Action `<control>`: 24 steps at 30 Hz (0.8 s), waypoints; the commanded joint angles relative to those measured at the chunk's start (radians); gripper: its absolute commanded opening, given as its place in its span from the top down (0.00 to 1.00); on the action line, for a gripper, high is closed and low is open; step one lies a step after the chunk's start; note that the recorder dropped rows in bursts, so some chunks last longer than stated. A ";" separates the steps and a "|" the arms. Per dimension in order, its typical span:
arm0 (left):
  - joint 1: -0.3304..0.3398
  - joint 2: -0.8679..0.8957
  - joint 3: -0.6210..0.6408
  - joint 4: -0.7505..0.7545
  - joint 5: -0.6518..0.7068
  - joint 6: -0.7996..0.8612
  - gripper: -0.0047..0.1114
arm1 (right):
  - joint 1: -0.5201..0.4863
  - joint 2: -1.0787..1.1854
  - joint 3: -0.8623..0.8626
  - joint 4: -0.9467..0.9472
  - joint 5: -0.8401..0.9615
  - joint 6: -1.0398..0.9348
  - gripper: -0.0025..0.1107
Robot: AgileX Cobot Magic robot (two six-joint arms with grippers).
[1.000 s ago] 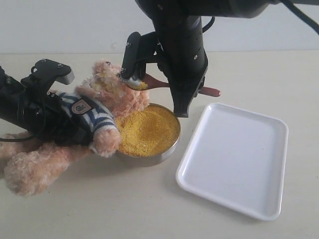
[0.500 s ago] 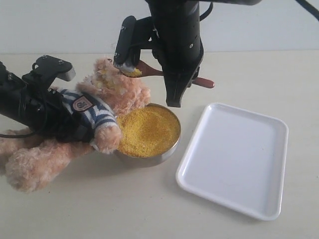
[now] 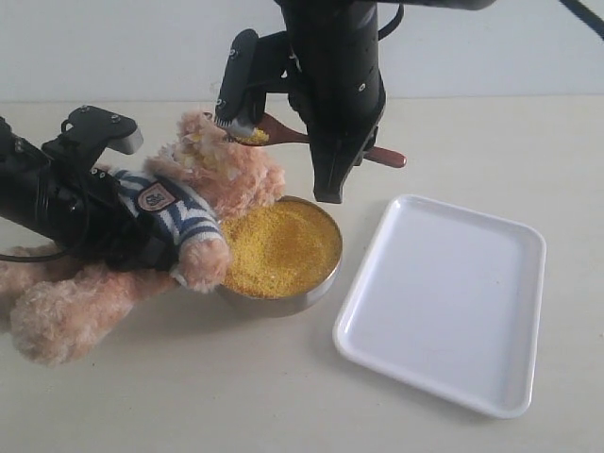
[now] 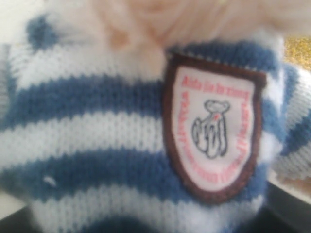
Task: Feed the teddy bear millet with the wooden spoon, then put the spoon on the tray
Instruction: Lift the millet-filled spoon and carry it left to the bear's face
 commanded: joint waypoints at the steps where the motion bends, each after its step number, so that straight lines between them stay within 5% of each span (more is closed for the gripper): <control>1: -0.005 -0.004 -0.006 -0.008 -0.002 -0.006 0.93 | -0.002 -0.008 -0.006 0.000 0.005 0.008 0.98; 24: -0.005 -0.004 -0.006 0.023 0.043 -0.028 0.93 | -0.002 0.011 -0.004 0.158 0.005 0.084 0.98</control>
